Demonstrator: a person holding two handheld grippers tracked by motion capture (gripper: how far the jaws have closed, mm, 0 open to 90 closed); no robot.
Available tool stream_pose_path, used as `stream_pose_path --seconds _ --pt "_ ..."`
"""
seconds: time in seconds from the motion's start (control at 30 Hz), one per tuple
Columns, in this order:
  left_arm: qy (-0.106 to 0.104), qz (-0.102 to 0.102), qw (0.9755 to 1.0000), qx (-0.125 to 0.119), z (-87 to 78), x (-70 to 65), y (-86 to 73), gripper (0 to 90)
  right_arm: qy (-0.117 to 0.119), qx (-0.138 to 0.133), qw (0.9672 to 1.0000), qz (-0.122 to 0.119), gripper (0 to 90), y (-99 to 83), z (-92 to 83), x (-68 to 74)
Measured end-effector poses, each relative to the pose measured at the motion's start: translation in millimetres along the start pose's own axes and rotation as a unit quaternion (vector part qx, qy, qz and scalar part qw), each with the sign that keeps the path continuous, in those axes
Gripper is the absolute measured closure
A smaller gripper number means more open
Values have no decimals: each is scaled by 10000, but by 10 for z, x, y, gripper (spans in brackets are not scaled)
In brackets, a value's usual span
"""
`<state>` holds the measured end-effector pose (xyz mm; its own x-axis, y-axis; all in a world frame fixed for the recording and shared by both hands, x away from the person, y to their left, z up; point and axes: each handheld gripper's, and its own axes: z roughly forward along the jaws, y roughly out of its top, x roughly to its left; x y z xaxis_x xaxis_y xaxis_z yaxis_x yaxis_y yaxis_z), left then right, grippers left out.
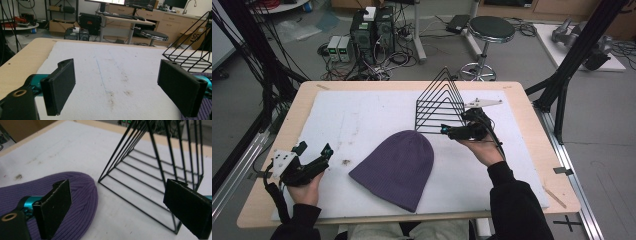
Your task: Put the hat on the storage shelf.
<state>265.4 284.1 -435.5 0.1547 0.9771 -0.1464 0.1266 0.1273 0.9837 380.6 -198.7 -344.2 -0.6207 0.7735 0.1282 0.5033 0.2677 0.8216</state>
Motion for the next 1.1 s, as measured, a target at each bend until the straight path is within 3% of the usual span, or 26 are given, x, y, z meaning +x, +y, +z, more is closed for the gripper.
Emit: stream_pose_path --seconds 0.1,0.43,0.53,0.63,0.8,0.83,0.9,0.97,1.0,1.1 --pt "-11 -1 10000 -9 3 -2 0 151 44 190 9997 168 74 -32 72 11" --pt "-36 -15 10000 -12 11 -4 0 151 27 665 9978 63 74 -269 400 171" --pt "-46 -15 10000 -6 14 -1 0 151 7 976 9952 34 74 -330 500 238" --pt "-46 -22 10000 -8 15 -4 1 151 37 1067 9943 38 74 -342 546 281" --pt "-57 -19 10000 -21 16 -8 2 151 -6 1390 9899 290 75 -384 658 336" --pt "-54 -23 10000 -16 16 -7 2 151 46 1473 9881 441 137 -396 692 338" --pt "-56 -29 10000 -18 18 -6 1 151 155 1564 9851 703 156 -406 727 340" --pt "-62 -44 10000 -22 19 -7 2 151 205 1612 9838 758 155 -411 746 338" --pt "-65 -49 10000 -29 19 -6 1 151 211 1724 9814 822 151 -433 802 350" --pt "-68 -43 10000 -28 17 -1 4 151 195 1755 9800 922 151 -446 831 362"
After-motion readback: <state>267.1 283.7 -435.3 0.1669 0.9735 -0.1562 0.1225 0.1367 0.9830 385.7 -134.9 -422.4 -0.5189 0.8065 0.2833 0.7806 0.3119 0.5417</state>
